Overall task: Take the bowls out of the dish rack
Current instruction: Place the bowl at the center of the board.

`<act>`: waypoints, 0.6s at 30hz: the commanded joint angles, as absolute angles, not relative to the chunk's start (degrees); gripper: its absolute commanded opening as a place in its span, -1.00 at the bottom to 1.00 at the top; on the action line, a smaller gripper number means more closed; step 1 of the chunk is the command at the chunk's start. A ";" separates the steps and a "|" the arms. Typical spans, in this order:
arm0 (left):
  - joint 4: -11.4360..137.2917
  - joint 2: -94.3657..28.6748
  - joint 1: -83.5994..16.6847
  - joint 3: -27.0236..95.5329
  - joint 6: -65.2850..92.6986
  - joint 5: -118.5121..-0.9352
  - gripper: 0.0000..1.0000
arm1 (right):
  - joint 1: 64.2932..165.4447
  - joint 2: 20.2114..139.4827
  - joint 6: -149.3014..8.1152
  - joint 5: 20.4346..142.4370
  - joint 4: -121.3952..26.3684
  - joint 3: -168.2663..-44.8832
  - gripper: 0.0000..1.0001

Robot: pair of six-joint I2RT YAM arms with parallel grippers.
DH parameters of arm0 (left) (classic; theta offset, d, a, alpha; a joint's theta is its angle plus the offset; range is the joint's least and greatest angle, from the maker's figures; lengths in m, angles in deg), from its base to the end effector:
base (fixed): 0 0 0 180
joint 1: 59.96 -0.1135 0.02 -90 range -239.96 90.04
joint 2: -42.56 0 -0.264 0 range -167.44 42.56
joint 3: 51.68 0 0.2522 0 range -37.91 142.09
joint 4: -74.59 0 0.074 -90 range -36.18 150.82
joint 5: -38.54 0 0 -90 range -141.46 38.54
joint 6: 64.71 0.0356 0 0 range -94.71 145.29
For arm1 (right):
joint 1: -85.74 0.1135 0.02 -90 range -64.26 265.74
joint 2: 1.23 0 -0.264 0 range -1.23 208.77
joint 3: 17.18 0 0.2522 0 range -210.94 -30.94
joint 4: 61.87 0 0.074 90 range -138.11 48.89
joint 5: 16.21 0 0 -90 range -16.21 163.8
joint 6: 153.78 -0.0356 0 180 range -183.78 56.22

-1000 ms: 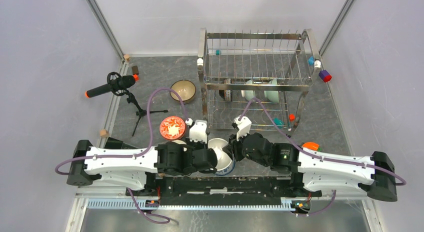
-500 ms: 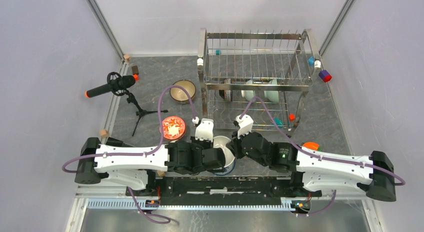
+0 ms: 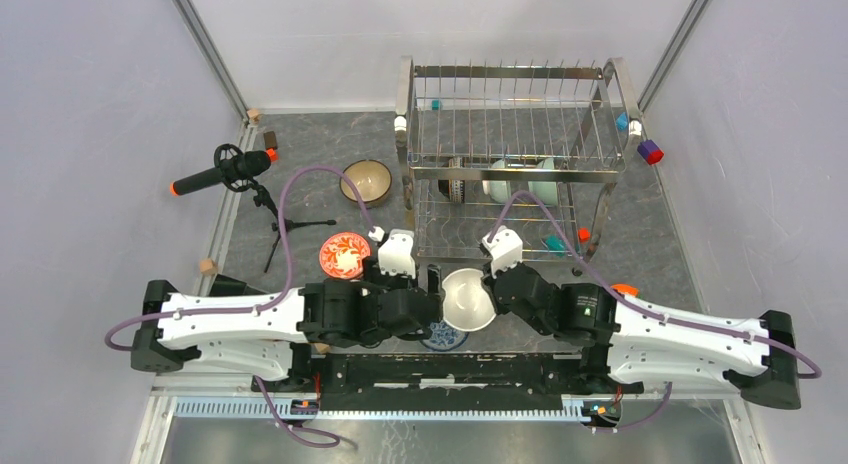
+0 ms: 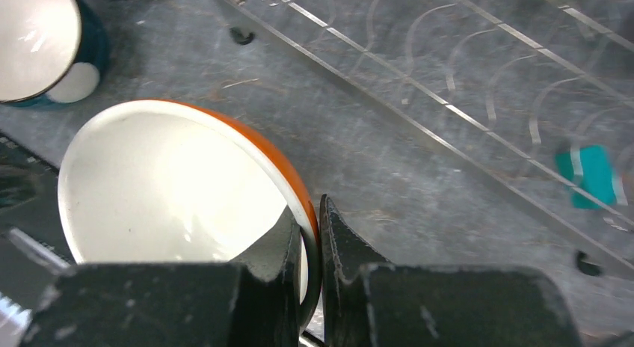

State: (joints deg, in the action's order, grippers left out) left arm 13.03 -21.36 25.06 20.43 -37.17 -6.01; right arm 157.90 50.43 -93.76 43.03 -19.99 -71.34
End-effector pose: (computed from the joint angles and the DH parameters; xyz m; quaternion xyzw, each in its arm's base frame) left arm 0.0437 -0.2096 0.3071 0.0522 0.8825 -0.1756 0.4332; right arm 0.0752 0.1744 0.2652 -0.2079 0.8540 0.1700 0.4455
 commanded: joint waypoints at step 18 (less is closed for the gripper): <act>42.62 -2.62 25.38 11.71 18.67 11.27 0.99 | 135.41 40.83 -89.07 47.94 -23.97 -57.87 -1.00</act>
